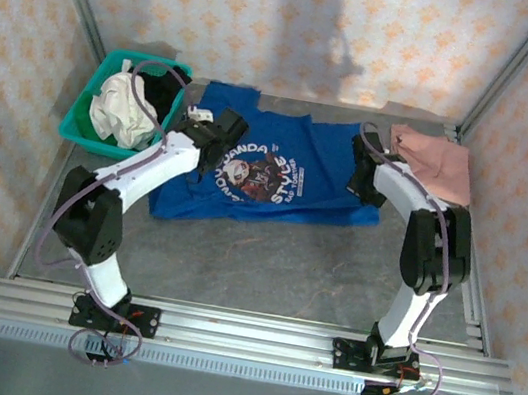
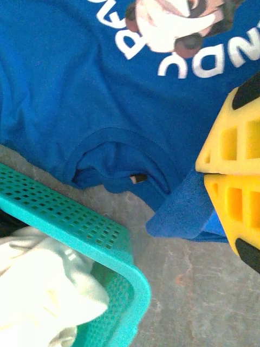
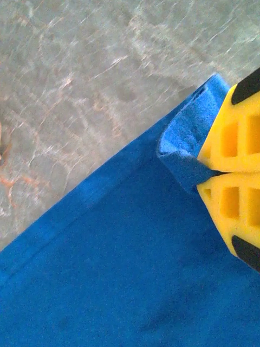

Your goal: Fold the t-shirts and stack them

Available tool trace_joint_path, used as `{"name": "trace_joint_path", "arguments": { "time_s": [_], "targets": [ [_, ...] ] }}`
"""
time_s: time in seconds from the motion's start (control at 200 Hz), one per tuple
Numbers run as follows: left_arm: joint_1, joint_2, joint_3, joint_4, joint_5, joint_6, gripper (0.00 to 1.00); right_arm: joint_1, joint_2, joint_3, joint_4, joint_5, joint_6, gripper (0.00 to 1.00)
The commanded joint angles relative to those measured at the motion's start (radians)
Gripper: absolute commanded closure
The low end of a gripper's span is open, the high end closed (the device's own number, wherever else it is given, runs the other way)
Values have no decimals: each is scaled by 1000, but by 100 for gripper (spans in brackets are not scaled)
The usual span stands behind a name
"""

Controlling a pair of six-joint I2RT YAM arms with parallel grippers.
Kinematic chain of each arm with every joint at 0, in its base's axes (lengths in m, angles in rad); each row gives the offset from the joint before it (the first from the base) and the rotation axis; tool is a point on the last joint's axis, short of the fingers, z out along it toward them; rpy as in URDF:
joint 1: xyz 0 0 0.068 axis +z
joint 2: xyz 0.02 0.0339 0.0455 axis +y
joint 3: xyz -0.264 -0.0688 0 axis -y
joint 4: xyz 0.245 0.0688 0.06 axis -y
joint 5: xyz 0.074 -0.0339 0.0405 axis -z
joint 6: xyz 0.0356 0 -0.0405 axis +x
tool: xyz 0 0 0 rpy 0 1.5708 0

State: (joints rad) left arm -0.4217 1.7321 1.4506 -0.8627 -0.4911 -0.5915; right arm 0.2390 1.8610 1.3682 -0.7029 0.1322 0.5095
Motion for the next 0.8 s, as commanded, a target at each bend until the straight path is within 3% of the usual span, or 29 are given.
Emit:
{"name": "trace_joint_path", "arguments": {
  "time_s": [0.0, 0.4, 0.796],
  "targets": [
    [37, 46, 89, 10, 8, 51, 100, -4, 53, 83, -61, 42, -30, 100],
    [82, 309, 407, -86, 14, 128, 100, -16, 145, 198, -101, 58, -49, 100],
    [134, 292, 399, -112, -12, 120, 100, -22, 50, 117, 1, 23, -22, 100]
  ]
}}
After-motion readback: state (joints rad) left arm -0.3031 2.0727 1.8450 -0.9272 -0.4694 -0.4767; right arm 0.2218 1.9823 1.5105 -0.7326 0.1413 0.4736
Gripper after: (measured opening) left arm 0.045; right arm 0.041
